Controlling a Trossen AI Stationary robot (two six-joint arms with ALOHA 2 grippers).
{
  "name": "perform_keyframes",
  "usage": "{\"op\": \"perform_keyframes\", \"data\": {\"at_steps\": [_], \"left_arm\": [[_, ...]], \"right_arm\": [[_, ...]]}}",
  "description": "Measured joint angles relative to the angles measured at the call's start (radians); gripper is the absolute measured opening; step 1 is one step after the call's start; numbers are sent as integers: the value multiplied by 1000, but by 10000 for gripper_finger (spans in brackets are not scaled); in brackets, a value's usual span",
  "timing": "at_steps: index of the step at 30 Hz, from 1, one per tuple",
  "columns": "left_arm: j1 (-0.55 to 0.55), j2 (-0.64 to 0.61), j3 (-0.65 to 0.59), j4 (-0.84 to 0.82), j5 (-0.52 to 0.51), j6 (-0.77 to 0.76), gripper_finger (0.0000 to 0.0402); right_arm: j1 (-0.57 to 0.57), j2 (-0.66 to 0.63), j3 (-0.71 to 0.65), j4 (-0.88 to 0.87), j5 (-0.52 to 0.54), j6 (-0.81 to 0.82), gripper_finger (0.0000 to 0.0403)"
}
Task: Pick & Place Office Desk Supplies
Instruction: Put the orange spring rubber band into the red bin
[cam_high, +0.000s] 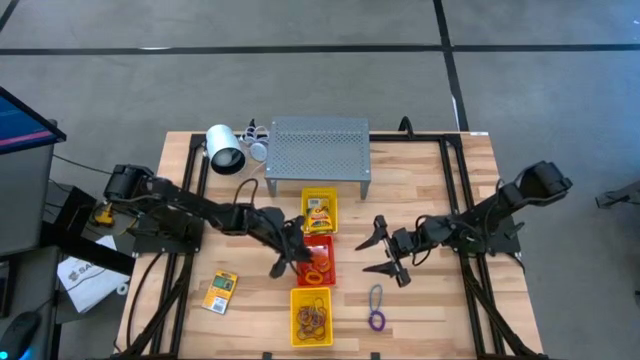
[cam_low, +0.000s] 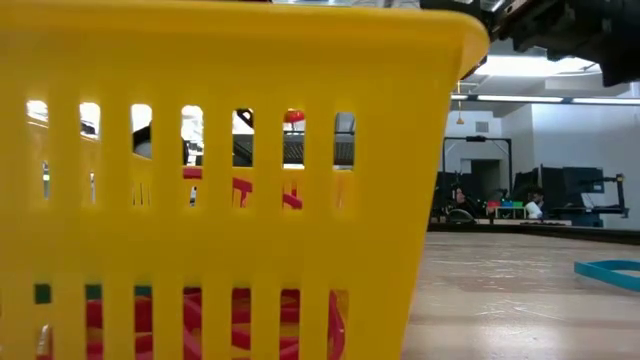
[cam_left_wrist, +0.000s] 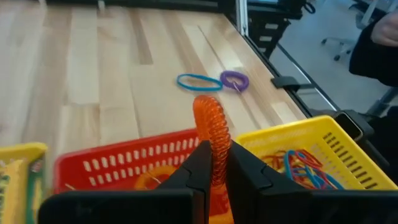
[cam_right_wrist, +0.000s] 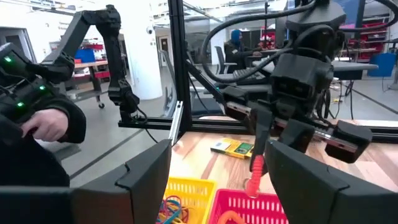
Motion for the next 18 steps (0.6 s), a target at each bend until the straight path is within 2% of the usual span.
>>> {"op": "perform_keyframes", "data": {"at_steps": [8, 18], "left_arm": [[-26, 3, 7, -41, -50, -1, 24], [-15, 26, 8, -33, -61, -1, 24]], "right_arm": [[-16, 27, 0, 43, 0, 0, 255], [-16, 26, 0, 48, 0, 0, 255]]}}
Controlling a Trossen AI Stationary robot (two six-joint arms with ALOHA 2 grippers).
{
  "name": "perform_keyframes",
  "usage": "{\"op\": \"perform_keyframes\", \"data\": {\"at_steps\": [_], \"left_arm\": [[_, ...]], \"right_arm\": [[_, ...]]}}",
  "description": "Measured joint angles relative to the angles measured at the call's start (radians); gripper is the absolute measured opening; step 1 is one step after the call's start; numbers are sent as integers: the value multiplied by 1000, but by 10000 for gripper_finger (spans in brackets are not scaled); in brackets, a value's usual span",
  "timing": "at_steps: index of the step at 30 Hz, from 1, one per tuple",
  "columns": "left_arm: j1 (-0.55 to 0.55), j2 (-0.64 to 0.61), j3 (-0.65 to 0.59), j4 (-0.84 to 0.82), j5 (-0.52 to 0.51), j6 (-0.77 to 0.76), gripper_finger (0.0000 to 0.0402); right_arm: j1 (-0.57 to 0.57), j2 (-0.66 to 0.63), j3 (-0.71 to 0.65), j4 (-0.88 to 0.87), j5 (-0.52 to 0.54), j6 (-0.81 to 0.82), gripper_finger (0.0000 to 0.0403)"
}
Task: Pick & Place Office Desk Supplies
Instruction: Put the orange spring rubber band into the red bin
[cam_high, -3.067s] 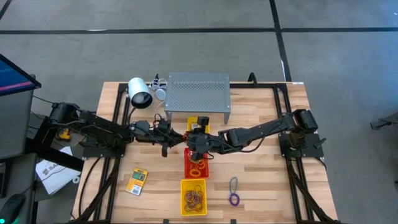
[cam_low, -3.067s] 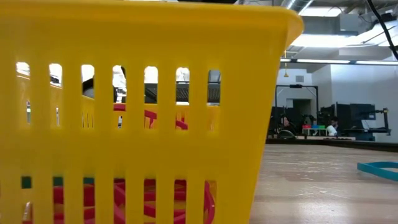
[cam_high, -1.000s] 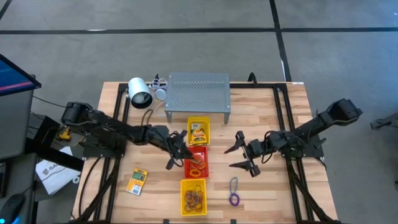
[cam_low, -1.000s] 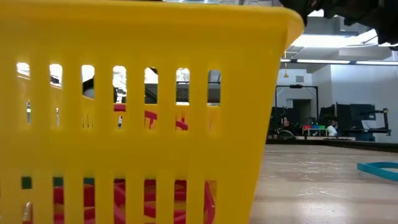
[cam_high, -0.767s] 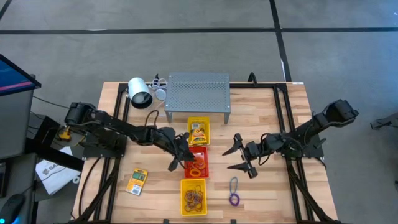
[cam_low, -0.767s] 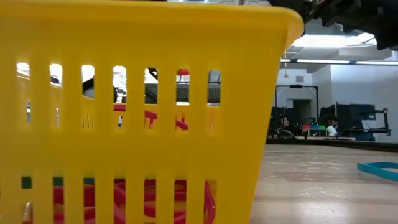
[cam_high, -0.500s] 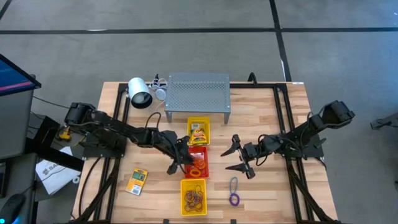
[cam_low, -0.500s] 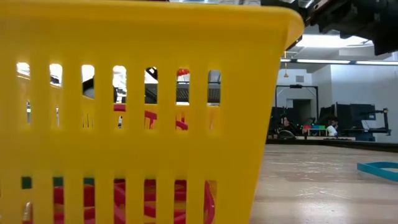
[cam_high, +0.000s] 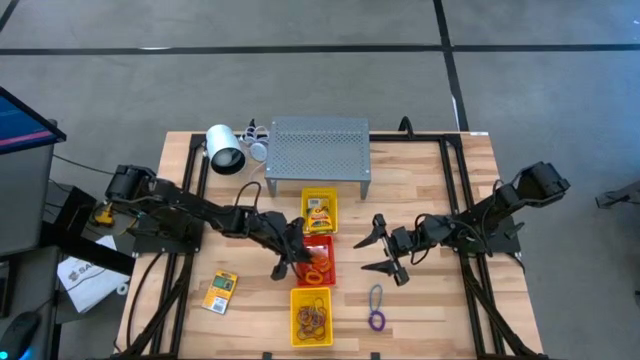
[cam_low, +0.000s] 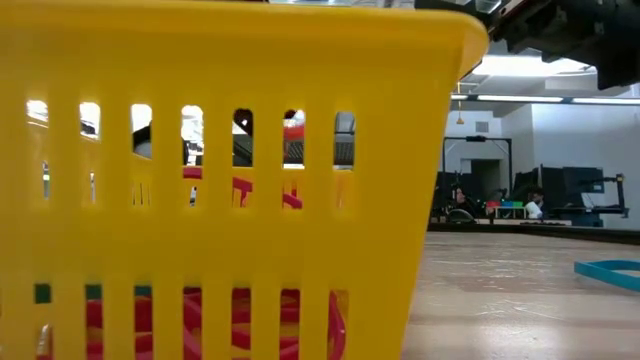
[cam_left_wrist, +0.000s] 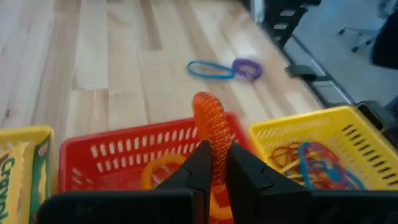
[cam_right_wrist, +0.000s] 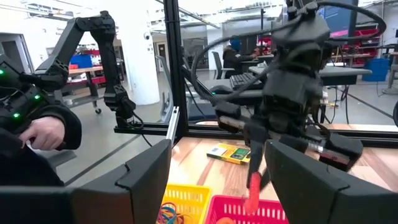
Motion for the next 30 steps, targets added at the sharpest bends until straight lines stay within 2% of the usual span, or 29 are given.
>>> {"op": "perform_keyframes", "data": {"at_steps": [12, 16, 25, 30], "left_arm": [[4, 112, 57, -29, 6, -4, 24], [4, 146, 92, -109, 9, -1, 24], [4, 163, 105, -150, 10, -3, 25], [4, 163, 105, -153, 10, -3, 47]], "right_arm": [[0, 0, 1, -8, 0, 0, 255], [2, 1, 1, -8, 0, 1, 255], [2, 1, 1, -12, 0, 3, 255], [2, 1, 1, -17, 0, 3, 255]]}}
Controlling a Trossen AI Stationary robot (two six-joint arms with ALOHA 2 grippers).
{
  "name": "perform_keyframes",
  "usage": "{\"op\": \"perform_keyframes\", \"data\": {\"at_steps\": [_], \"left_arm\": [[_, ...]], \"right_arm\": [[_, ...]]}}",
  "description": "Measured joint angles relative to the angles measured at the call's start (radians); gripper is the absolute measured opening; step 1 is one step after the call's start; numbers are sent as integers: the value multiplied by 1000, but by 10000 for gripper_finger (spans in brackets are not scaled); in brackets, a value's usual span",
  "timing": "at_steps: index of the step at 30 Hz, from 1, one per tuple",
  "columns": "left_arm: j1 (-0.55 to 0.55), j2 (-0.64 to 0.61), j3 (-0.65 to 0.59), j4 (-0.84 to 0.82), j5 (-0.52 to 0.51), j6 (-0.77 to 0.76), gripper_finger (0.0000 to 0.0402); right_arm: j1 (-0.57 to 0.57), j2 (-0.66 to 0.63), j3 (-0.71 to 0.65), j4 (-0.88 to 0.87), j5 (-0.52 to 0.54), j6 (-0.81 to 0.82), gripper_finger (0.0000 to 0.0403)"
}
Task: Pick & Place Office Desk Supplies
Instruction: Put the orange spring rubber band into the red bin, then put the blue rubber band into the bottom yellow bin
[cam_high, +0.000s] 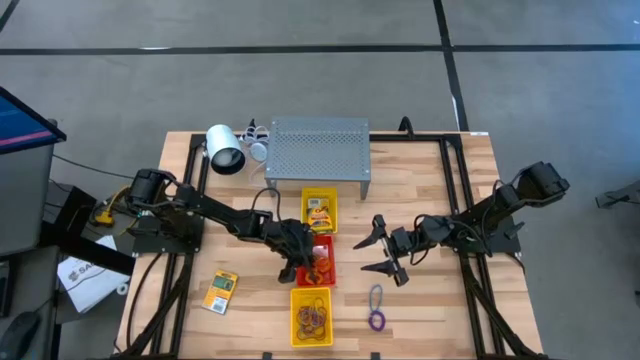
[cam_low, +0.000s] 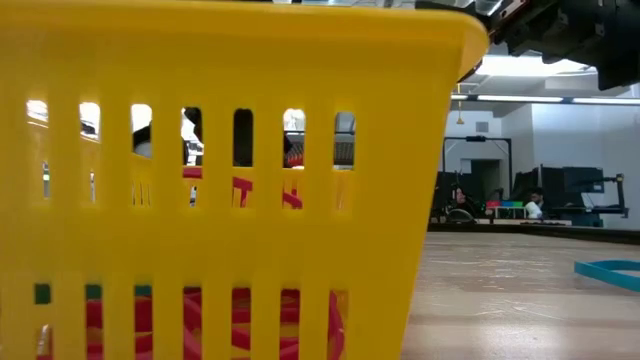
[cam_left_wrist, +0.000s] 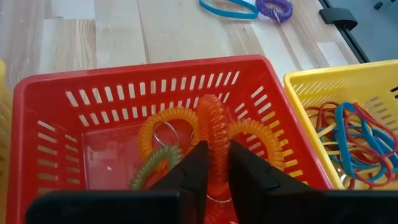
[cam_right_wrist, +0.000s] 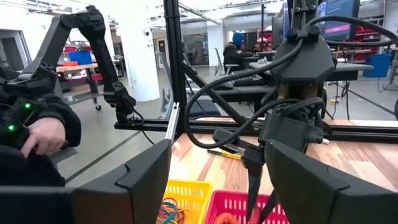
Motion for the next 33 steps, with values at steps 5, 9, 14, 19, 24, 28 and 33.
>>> {"op": "perform_keyframes", "data": {"at_steps": [5, 9, 14, 19, 24, 28, 33], "left_arm": [[8, 0, 0, -7, 0, 0, 81], [17, 0, 0, -13, 0, 4, 104], [43, -2, 0, -10, 0, 6, 131], [63, -32, -1, -9, 0, 7, 148], [69, -144, -2, -18, -1, 10, 156], [67, -266, -3, -29, -1, 11, 156], [67, -447, -47, -35, -1, 41, 153]], "right_arm": [[0, 0, 0, 0, 0, 0, 255], [0, 0, 0, -1, 0, 0, 255], [0, 0, 0, -3, 0, -2, 255], [0, 0, 0, -3, 0, -3, 255], [0, 0, 0, -7, 0, -3, 255], [0, 0, 0, 12, 2, -3, 255], [-2, -2, 0, 46, 3, -4, 255]]}}
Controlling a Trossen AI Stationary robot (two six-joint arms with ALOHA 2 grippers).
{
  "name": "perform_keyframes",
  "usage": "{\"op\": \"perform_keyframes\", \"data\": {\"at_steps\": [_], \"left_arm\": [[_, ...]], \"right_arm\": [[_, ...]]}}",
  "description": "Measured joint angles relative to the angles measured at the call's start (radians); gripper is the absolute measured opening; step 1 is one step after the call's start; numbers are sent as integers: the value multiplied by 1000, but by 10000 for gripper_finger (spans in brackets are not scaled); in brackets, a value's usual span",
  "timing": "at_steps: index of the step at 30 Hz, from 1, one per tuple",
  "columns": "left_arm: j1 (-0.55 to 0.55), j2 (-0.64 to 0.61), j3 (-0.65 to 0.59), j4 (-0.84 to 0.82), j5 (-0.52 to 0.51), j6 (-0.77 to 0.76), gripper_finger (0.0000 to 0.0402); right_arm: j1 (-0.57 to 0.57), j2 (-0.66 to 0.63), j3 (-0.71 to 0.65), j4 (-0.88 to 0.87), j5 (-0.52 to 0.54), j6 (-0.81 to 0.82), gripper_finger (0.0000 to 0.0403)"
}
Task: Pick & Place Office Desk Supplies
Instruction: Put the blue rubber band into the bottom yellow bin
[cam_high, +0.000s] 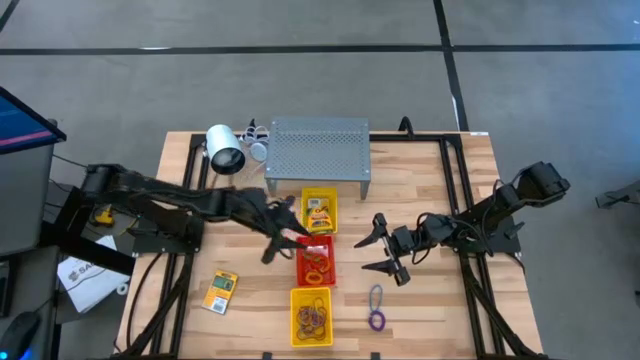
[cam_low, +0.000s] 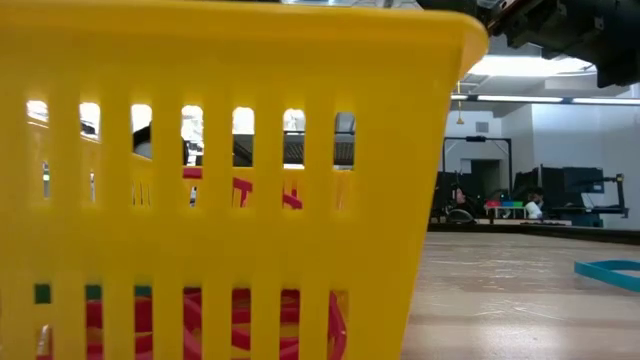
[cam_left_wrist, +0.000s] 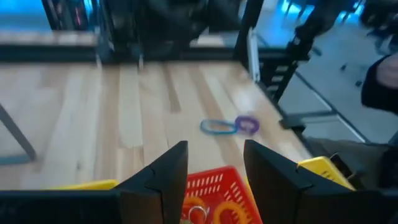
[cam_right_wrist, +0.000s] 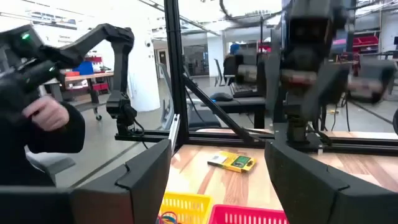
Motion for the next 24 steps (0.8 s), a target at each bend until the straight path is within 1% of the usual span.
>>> {"op": "perform_keyframes", "data": {"at_steps": [7, 11, 16, 18, 20, 24], "left_arm": [[-3, -268, -88, 3, 0, 11, 154], [-3, -395, -139, 11, 0, 14, 154], [-5, -526, -238, 24, 1, 18, 154], [-6, -565, -293, 71, 0, 21, 154], [-7, -591, -360, 153, 0, 20, 154], [-8, -615, -492, 337, 0, 10, 154]], "right_arm": [[1, 0, 0, -14, 0, 2, 255], [0, 0, 0, -2, 0, 58, 255], [3, -2, 0, 52, -3, 42, 255], [9, -16, 0, 48, -14, 17, 255], [17, -41, 0, 30, -30, -11, 255], [37, -145, 0, -126, -33, -35, 255]]}}
